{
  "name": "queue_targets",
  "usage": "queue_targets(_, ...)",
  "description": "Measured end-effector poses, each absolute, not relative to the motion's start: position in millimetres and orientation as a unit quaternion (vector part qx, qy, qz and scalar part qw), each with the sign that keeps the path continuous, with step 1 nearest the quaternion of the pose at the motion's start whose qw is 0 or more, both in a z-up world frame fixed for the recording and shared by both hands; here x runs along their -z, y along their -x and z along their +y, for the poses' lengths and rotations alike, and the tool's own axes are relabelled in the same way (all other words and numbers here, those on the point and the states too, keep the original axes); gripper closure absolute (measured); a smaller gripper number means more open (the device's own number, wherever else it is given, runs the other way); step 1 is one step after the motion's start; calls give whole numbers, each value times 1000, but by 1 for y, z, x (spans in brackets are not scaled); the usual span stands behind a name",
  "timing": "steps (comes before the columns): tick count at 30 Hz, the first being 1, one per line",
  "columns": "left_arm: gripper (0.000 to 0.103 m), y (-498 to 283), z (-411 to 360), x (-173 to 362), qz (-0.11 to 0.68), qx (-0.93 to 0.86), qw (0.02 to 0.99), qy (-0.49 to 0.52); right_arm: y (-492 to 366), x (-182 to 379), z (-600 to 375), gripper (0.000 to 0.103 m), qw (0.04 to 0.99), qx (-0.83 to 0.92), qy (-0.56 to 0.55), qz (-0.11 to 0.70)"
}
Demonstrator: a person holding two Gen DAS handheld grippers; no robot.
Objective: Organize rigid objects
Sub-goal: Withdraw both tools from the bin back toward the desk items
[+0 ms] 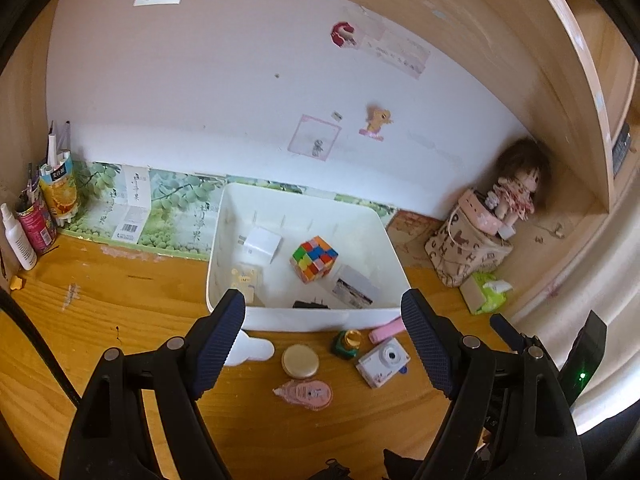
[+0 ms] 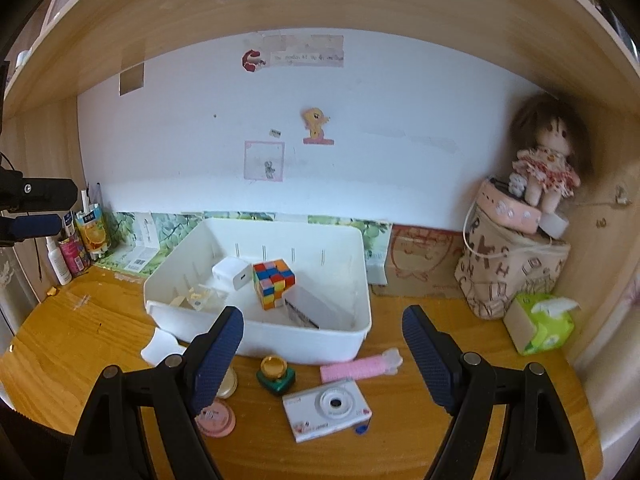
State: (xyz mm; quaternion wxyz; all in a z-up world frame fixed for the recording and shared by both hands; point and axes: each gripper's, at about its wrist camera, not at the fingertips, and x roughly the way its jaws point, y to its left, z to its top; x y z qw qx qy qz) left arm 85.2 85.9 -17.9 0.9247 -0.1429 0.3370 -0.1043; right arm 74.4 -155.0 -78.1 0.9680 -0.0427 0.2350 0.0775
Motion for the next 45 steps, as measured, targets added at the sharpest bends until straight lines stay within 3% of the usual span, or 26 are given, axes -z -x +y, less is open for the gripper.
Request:
queue_targets(22,20,-86,86,60,411,168,889,110,-31,114,-128,21,950,-46,-6,309)
queue_targets(45,20,-104,70,99,487,127,856,120,-54,127,-130,21,927,-93,0,363)
